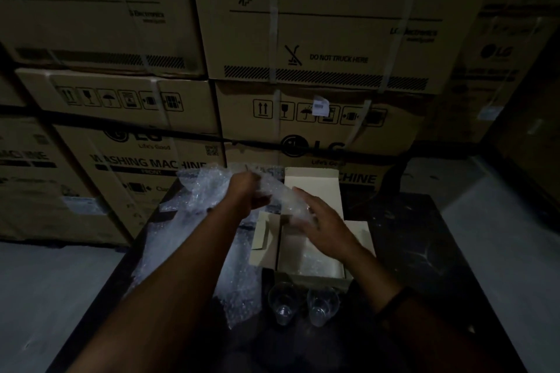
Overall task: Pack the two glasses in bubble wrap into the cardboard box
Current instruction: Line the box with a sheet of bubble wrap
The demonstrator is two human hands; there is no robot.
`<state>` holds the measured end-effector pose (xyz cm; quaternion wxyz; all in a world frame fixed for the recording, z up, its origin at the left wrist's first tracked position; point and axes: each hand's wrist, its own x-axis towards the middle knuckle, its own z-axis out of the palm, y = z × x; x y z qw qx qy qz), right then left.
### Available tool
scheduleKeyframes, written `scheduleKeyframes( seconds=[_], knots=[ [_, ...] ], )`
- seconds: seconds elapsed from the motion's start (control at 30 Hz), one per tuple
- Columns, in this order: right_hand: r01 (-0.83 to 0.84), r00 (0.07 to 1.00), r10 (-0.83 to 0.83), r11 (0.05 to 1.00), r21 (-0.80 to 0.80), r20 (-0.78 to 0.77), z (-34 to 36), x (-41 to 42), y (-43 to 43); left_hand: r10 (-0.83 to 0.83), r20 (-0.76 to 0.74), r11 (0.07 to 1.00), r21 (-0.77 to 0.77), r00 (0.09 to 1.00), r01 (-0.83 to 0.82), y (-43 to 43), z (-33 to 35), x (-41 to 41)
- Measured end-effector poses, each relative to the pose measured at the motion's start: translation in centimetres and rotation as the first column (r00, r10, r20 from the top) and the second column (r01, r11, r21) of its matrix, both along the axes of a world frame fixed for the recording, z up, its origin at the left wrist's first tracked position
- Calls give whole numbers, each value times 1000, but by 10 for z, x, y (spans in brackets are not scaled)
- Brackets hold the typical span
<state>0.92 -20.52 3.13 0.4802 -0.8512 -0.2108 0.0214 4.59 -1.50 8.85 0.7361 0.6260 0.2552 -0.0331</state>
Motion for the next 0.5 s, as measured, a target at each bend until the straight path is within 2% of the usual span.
scheduleKeyframes(
  seconds=[0.07, 0.17, 0.3, 0.4, 0.5],
  knots=[
    [62, 998, -56, 982, 180, -38, 3, 3, -4, -50, 17, 994, 96, 999, 48, 3, -6, -1],
    [136, 969, -45, 918, 372, -243, 17, 5, -12, -98, 70, 977, 195, 993, 82, 10, -12, -2],
    [248, 904, -29, 849, 467, -427, 20, 10, -20, -135, 112, 966, 236, 984, 106, 15, -17, -4],
    [359, 857, -75, 797, 485, -510, 23, 15, -23, -235, 136, 930, 320, 962, 182, 17, -21, -5],
    [501, 778, -111, 704, 503, -619, 25, 21, -26, -389, 142, 878, 356, 910, 320, 19, -23, -12]
  ],
)
